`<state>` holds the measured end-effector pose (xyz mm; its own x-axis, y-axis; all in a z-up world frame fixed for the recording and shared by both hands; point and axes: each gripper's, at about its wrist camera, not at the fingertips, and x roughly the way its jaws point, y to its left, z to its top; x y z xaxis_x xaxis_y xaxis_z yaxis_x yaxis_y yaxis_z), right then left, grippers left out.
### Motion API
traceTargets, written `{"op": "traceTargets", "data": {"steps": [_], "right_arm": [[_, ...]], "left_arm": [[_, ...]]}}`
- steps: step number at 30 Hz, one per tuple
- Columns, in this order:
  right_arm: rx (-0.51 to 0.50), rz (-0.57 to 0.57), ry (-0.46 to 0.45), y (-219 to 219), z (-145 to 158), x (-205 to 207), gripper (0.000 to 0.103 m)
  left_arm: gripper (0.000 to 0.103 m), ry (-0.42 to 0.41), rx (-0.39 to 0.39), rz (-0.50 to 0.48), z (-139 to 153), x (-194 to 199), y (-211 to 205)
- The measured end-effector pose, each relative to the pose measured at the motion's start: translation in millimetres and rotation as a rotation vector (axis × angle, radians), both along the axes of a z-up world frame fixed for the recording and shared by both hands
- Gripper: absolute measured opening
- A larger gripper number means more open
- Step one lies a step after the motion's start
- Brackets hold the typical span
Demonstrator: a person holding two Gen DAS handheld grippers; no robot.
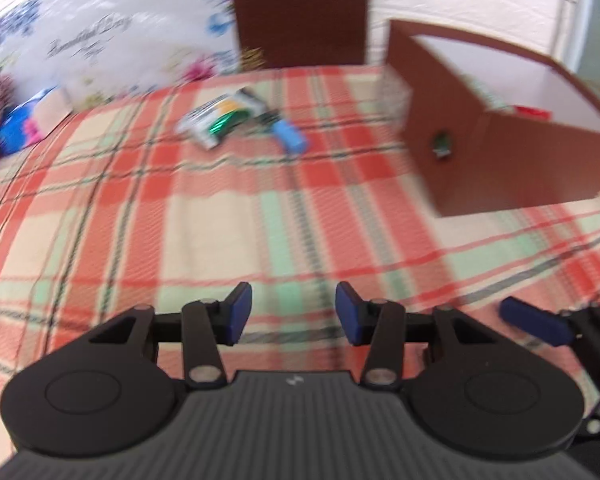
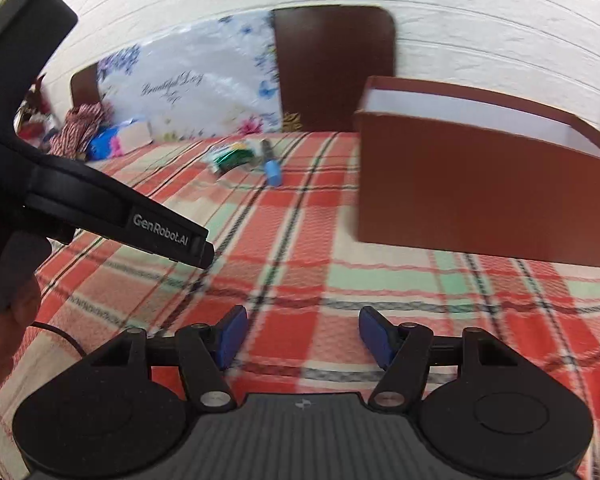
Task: Organize objects
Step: 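Move the right gripper to the blue-capped black marker and grasp it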
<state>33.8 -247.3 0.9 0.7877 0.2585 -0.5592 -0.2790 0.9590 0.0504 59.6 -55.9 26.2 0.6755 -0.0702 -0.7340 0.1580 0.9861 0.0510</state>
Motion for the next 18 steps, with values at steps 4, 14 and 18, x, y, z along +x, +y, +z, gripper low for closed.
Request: {"op": "traceTargets", "data": {"steps": [4, 14, 18], "right_arm": [[-0.041, 0.039, 0.0, 26, 4, -2, 0.066], [-0.075, 0.085, -0.028, 79, -1, 69, 0.058], [-0.111, 0.029, -0.074, 95, -2, 122, 0.055]], "left_arm": [[0.055, -0.019, 0.03, 0.037, -11, 8, 24], [0.091, -0.238, 0.06, 0.193, -39, 37, 125], [0.09, -0.24, -0.102, 0.227, -41, 41, 149]]}}
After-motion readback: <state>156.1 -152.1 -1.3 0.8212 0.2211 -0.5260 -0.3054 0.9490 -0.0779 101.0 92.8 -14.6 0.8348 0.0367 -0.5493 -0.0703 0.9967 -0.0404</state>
